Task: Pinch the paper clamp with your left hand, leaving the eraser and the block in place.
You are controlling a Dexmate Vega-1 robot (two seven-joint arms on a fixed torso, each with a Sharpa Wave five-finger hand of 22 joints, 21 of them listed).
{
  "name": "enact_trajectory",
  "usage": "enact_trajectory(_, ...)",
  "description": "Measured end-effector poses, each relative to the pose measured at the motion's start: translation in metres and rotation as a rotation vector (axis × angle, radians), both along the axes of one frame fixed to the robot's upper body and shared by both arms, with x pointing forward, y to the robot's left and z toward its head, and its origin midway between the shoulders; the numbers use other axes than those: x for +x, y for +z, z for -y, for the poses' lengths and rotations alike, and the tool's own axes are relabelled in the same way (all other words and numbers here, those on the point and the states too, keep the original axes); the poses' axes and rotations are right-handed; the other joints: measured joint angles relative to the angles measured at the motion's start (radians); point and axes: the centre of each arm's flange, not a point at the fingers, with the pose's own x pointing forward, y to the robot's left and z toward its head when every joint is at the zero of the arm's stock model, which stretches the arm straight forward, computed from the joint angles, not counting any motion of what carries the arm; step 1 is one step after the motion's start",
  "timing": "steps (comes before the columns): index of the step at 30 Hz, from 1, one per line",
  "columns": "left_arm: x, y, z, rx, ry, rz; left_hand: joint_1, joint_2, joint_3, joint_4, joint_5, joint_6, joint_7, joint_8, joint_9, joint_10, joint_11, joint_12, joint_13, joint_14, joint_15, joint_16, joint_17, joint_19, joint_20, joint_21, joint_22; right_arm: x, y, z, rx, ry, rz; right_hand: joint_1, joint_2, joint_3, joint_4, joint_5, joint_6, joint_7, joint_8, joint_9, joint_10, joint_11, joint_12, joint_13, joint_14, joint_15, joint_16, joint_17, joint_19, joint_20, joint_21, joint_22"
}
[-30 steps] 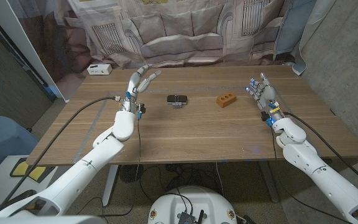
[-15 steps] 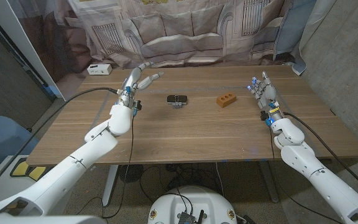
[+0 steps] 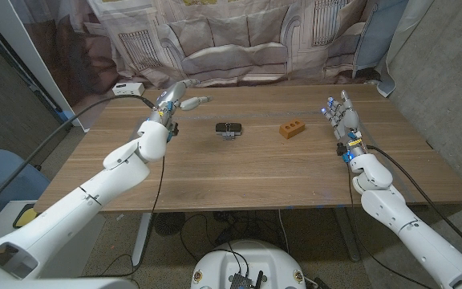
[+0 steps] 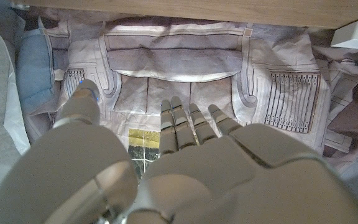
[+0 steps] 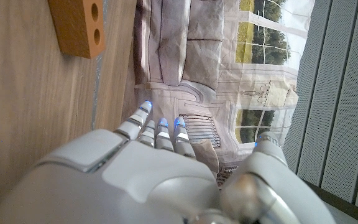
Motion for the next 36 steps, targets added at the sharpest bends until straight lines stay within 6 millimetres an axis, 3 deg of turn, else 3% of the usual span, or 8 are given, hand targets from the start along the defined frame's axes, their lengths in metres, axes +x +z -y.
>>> enact_trajectory(6,0.001,0.006,0.000,0.061,0.048,-0.057,0.020,-0.009,0.000,0.000,0.000,0.000,-0.022,-0.004,0.000,-0.005,-0.016,-0.008,0.000,-0.007,0.003,0.000,0.000,-0.028,0.008,0.000,0.000,-0.004,-0.001,-0.002,0.007,-0.004,0.007,0.000,0.000,0.000,0.000,0.000,0.005,-0.006,0.000,0.000,0.004,-0.004,0.000,0.000,0.009,0.002,0.000,0.000,0.004,0.004,0.000,0.000)
enact_trajectory(11,-0.003,0.025,0.010,0.153,0.065,-0.080,0.045,-0.018,0.000,0.000,0.007,-0.024,-0.030,-0.015,0.000,-0.019,-0.027,-0.019,0.003,-0.025,0.001,0.000,0.000,-0.048,0.020,0.000,0.000,-0.008,-0.002,-0.002,0.016,-0.016,0.015,0.000,0.000,0.000,0.000,0.000,0.005,-0.005,0.000,0.000,0.004,-0.004,0.000,0.000,0.009,0.002,0.000,0.000,0.004,0.004,0.000,0.000)
enact_trajectory(15,-0.002,0.030,0.014,0.201,0.074,-0.113,0.055,-0.018,0.000,0.000,0.012,-0.040,-0.021,-0.019,0.000,-0.034,-0.016,-0.025,0.003,-0.039,0.004,0.000,0.000,-0.071,-0.004,0.004,-0.002,-0.009,-0.003,-0.004,0.018,-0.019,0.016,0.000,0.000,0.000,0.000,0.000,0.009,-0.002,0.000,0.000,0.013,-0.002,0.000,0.000,0.009,0.002,0.000,0.000,0.004,0.004,0.000,0.000)
enact_trajectory(21,-0.002,0.043,0.022,0.294,0.088,-0.163,0.061,-0.025,-0.004,0.004,0.016,-0.047,-0.024,-0.019,0.000,-0.039,-0.017,-0.024,0.003,-0.044,-0.001,0.000,0.000,-0.078,0.000,0.004,-0.002,-0.013,-0.004,-0.007,0.023,-0.025,0.020,0.000,0.000,0.000,0.000,0.000,0.009,-0.002,0.000,0.000,0.012,-0.002,0.000,0.000,0.009,0.002,0.000,0.000,0.004,0.004,0.000,0.000)
enact_trajectory(28,-0.001,0.055,0.030,0.383,0.101,-0.207,0.061,-0.025,-0.017,0.017,0.021,-0.043,-0.020,-0.019,0.005,-0.037,-0.015,-0.024,0.003,-0.048,0.003,0.000,0.000,-0.090,0.025,0.008,-0.002,-0.017,-0.004,-0.010,0.029,-0.032,0.023,0.000,0.000,0.000,0.000,0.000,0.009,-0.002,0.000,0.000,0.012,-0.002,0.000,0.000,0.009,0.002,0.000,0.000,0.007,0.007,0.000,0.000)
enact_trajectory(33,0.002,0.065,0.036,0.460,0.119,-0.255,0.066,-0.029,-0.024,0.024,0.023,-0.037,-0.015,-0.019,0.005,-0.029,-0.008,-0.024,0.003,-0.048,0.003,0.000,0.000,-0.083,0.100,0.008,-0.002,-0.020,-0.003,-0.012,0.031,-0.038,0.025,0.000,0.000,0.000,0.000,0.000,0.009,-0.002,0.000,0.000,0.012,-0.002,0.000,0.000,0.009,0.002,0.000,0.000,0.007,0.007,0.000,0.000)
enact_trajectory(36,0.003,0.070,0.038,0.488,0.127,-0.271,0.067,-0.030,-0.030,0.023,0.028,-0.019,-0.011,-0.014,0.005,-0.017,-0.003,-0.020,0.003,-0.046,0.002,0.001,0.000,-0.082,0.111,0.008,-0.002,-0.022,-0.003,-0.013,0.031,-0.039,0.025,0.000,0.000,0.004,-0.004,0.000,0.009,-0.002,0.000,0.000,0.012,-0.002,0.000,0.000,0.009,0.002,0.000,0.000,0.007,0.007,0.000,0.000)
